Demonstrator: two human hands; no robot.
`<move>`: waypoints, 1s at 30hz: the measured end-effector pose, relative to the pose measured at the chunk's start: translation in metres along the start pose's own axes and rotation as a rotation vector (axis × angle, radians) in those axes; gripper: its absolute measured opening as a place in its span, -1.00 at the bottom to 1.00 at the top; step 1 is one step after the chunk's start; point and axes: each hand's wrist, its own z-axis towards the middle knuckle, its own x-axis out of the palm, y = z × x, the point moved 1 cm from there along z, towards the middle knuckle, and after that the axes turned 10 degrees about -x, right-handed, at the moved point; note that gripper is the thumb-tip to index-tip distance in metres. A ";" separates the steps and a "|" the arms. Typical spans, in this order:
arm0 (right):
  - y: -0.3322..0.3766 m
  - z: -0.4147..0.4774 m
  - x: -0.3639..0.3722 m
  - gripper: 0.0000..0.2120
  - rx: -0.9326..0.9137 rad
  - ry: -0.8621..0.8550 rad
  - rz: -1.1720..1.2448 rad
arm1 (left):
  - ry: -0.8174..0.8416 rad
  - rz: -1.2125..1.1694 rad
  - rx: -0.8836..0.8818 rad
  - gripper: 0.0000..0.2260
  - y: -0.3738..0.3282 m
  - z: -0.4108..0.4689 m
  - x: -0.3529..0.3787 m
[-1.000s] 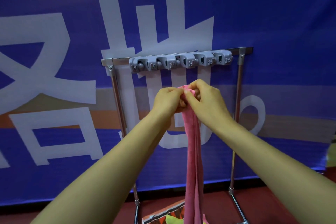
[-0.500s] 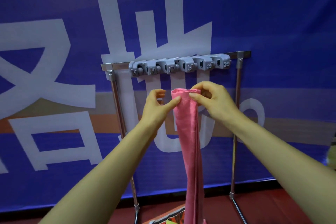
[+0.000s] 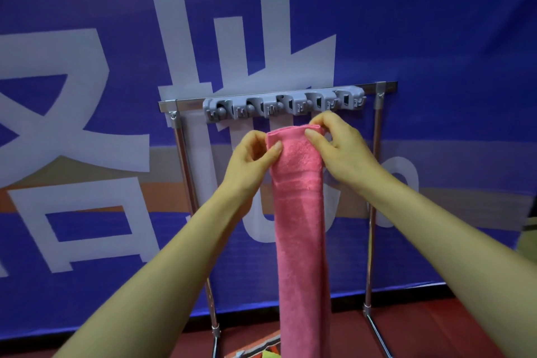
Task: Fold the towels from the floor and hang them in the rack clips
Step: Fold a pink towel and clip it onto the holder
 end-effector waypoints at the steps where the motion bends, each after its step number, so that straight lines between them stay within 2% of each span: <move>1: 0.003 0.003 0.002 -0.90 -0.005 -0.011 -0.008 | 0.010 -0.031 -0.033 -0.91 0.002 -0.002 0.001; 4: 0.008 0.016 0.004 -0.87 0.020 -0.052 0.024 | 0.090 -0.085 -0.222 -0.71 0.025 -0.011 0.001; 6: 0.004 0.029 0.004 -0.90 0.080 -0.099 0.075 | 0.199 -0.036 -0.319 -0.60 0.046 -0.019 0.000; 10: -0.016 0.060 0.002 -0.88 0.258 -0.315 0.245 | 0.281 -0.071 -0.460 -0.80 0.087 -0.041 0.008; 13: -0.038 0.072 -0.011 -0.85 0.387 -0.493 0.308 | 0.309 -0.108 -0.462 -0.82 0.107 -0.052 0.008; 15: -0.061 0.071 -0.022 -0.89 0.468 -0.561 0.304 | 0.263 -0.144 -0.468 -0.78 0.110 -0.052 0.004; 20: -0.124 0.026 -0.044 -0.78 0.806 -0.701 0.379 | 0.116 -0.329 -0.425 -0.72 0.095 -0.034 -0.013; 26: -0.148 -0.078 -0.029 -0.81 1.096 -0.626 0.524 | 0.162 -0.116 -0.317 -0.73 0.050 -0.011 -0.022; 28: -0.146 -0.102 -0.018 -0.85 1.164 -0.448 0.484 | 0.202 -0.041 -0.274 -0.75 0.040 -0.006 -0.017; 30: -0.136 -0.109 -0.007 -0.89 1.095 -0.190 0.254 | 0.264 0.001 -0.257 -0.78 0.033 -0.003 -0.011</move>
